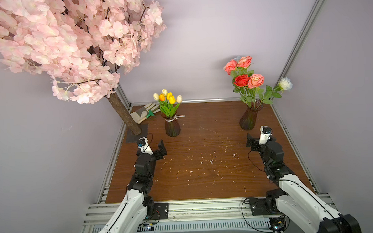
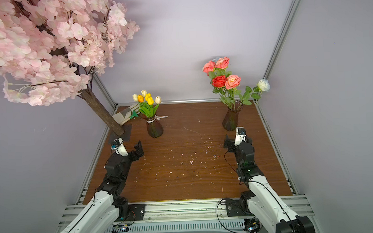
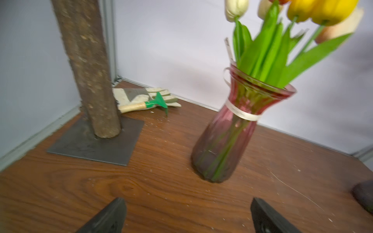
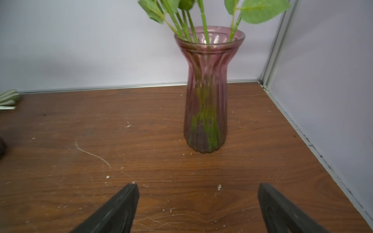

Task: Arrange the flowers in different vases according to their variety
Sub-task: Reset both arms

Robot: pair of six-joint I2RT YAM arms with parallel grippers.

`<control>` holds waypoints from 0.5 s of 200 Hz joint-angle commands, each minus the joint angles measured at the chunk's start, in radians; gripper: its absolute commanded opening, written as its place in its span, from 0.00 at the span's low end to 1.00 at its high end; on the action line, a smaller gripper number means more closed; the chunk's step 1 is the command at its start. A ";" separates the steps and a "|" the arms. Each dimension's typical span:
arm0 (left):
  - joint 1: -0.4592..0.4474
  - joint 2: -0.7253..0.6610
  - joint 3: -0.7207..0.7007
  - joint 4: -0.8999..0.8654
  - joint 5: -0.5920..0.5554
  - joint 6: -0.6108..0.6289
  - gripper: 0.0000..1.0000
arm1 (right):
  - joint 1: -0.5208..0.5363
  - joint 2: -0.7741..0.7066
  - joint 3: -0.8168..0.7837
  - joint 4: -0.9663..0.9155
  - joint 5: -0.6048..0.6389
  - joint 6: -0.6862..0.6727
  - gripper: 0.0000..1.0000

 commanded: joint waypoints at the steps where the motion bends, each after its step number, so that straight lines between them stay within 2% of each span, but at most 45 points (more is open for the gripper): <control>1: 0.075 -0.001 -0.039 0.073 -0.029 0.061 1.00 | -0.027 -0.008 -0.064 0.204 0.052 -0.047 0.99; 63: 0.101 -0.012 -0.051 0.030 -0.168 0.123 1.00 | -0.077 -0.008 -0.203 0.357 0.122 -0.010 0.99; 82: 0.107 0.026 -0.066 0.051 -0.199 0.134 1.00 | -0.083 0.011 -0.242 0.422 0.149 0.000 0.99; 100: 0.113 0.104 -0.062 0.113 -0.170 0.140 1.00 | -0.088 0.061 -0.262 0.486 0.163 0.009 0.99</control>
